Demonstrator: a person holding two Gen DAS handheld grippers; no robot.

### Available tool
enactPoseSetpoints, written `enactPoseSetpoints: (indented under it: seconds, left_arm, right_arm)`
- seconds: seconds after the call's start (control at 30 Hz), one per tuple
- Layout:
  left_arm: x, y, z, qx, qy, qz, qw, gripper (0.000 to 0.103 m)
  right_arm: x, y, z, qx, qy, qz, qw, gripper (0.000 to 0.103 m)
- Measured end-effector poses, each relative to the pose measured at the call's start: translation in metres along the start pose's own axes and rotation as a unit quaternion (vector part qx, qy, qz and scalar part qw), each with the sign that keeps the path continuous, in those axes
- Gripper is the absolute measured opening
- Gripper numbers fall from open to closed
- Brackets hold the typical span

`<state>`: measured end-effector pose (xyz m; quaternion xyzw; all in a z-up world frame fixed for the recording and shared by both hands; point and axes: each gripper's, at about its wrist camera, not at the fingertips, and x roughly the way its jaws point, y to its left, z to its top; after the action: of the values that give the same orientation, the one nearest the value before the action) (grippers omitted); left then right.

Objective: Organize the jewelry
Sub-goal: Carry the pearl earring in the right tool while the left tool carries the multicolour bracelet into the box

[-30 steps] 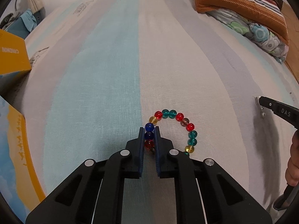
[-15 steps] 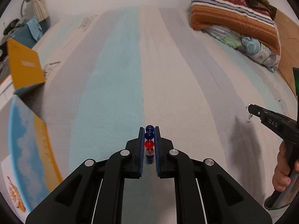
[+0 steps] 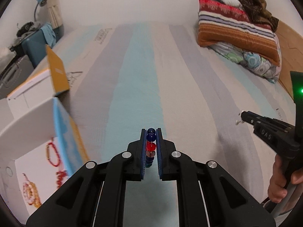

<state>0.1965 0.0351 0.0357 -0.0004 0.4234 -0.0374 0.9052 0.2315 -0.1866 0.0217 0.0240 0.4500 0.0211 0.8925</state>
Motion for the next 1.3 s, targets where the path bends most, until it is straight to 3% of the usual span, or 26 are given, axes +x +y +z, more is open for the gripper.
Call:
enactPoseSetpoints:
  seconds: [0.3, 0.57, 1.0, 1.3]
  left_arm:
    - [-0.066, 0.051, -0.002, -0.028, -0.04, 0.021, 0.9986, 0.009]
    - [-0.103, 0.107, -0.02, -0.061, -0.051, 0.051, 0.9955, 0.009]
    - [-0.129, 0.225, -0.08, -0.139, -0.04, 0.099, 0.9845, 0.009]
    - [-0.121, 0.272, -0.111, -0.171, -0.021, 0.115, 0.9782, 0.009]
  right_arm:
    - [-0.044, 0.061, 0.0, -0.037, -0.023, 0.013, 0.999, 0.011]
    - [-0.075, 0.135, -0.006, -0.082, -0.038, 0.036, 0.995, 0.011]
    - [-0.089, 0.268, -0.032, -0.162, -0.014, 0.119, 0.98, 0.011]
    - [-0.069, 0.337, -0.066, -0.206, 0.012, 0.141, 0.968, 0.011]
